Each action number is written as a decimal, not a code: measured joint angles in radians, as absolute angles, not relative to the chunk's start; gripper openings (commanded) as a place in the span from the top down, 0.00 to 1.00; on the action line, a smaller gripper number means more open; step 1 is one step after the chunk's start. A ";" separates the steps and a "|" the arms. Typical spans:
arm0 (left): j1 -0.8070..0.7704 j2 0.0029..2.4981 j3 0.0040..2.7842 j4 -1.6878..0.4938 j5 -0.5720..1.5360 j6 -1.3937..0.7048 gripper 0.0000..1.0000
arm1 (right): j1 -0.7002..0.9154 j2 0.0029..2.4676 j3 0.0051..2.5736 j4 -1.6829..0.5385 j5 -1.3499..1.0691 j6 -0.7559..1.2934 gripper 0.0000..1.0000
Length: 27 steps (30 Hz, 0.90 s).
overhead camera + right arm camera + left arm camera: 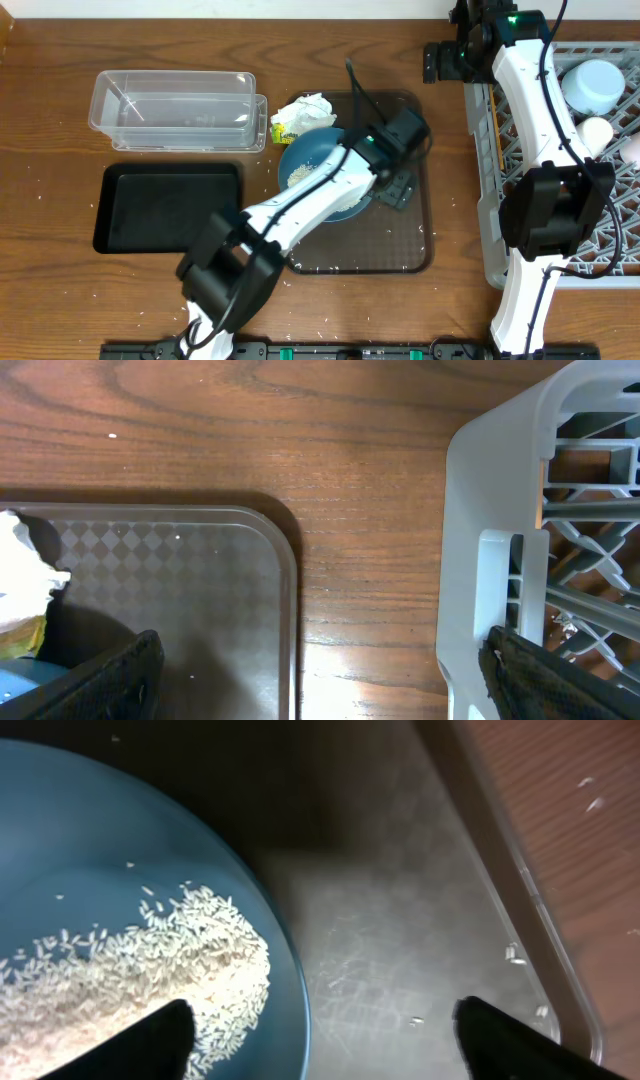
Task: Sort waste into correct bins and load items into the dishwasher rack
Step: 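Reach the left gripper to the rim of the blue rice bowl, then grasp the blue bowl rim with the left gripper and lift it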
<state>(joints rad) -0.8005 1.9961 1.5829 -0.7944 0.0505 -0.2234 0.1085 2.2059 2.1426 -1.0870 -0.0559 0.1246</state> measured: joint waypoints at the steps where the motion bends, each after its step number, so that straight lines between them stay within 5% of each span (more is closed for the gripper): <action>1: -0.810 2.008 1.583 -0.794 0.033 -0.230 0.21 | 0.109 2.206 2.143 -1.087 -0.056 0.125 0.01; 10: -0.888 2.093 1.583 -0.782 -0.117 -0.270 0.30 | 0.109 2.206 2.143 -1.087 -0.056 0.125 0.01; 16: -0.893 2.123 1.583 -0.781 -0.162 -0.307 0.51 | 0.109 2.206 2.143 -1.087 -0.056 0.125 0.01; 27: -0.892 2.125 1.583 -0.805 -0.210 -0.318 0.73 | 0.109 2.206 2.143 -1.087 -0.056 0.125 0.01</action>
